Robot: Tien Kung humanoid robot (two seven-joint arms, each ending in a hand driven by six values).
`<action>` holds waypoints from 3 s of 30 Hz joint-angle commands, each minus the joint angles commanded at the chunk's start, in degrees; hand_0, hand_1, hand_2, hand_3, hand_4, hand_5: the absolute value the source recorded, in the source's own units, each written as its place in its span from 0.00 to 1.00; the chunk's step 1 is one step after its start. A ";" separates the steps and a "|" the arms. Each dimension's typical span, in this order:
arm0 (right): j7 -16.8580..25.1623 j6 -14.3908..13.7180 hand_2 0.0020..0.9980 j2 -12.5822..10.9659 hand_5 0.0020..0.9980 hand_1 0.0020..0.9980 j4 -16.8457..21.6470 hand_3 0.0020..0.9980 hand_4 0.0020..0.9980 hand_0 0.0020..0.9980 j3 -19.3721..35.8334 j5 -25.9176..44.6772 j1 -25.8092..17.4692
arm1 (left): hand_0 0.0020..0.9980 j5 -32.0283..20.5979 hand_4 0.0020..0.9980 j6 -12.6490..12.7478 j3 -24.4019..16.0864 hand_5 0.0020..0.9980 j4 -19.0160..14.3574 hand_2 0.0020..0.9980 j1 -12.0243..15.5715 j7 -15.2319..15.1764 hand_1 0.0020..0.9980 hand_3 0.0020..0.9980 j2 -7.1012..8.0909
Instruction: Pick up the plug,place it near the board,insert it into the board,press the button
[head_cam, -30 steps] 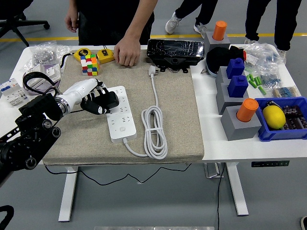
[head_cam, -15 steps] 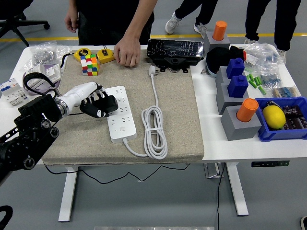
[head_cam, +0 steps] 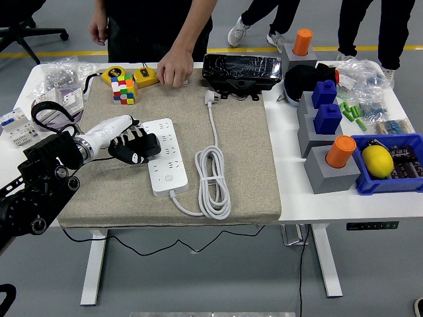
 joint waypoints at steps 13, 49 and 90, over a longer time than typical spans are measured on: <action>-0.06 -0.14 0.76 -0.01 1.00 0.76 0.00 0.78 1.00 0.78 -0.13 0.16 -0.08 | 0.31 -0.06 0.74 -0.13 0.75 0.10 0.16 0.31 -0.09 -0.05 0.36 0.40 0.56; 0.08 -0.18 0.76 -0.38 1.00 0.76 0.00 0.78 1.00 0.78 -0.81 1.07 0.36 | 0.31 -0.82 0.74 0.24 3.87 0.10 0.41 0.31 -1.44 -0.44 0.38 0.41 2.23; 0.29 -0.14 0.76 -0.57 1.00 0.76 0.00 0.77 1.00 0.77 -0.46 1.27 0.47 | 0.31 -0.24 0.75 0.77 4.49 0.10 0.66 0.33 -1.57 -0.62 0.39 0.42 2.56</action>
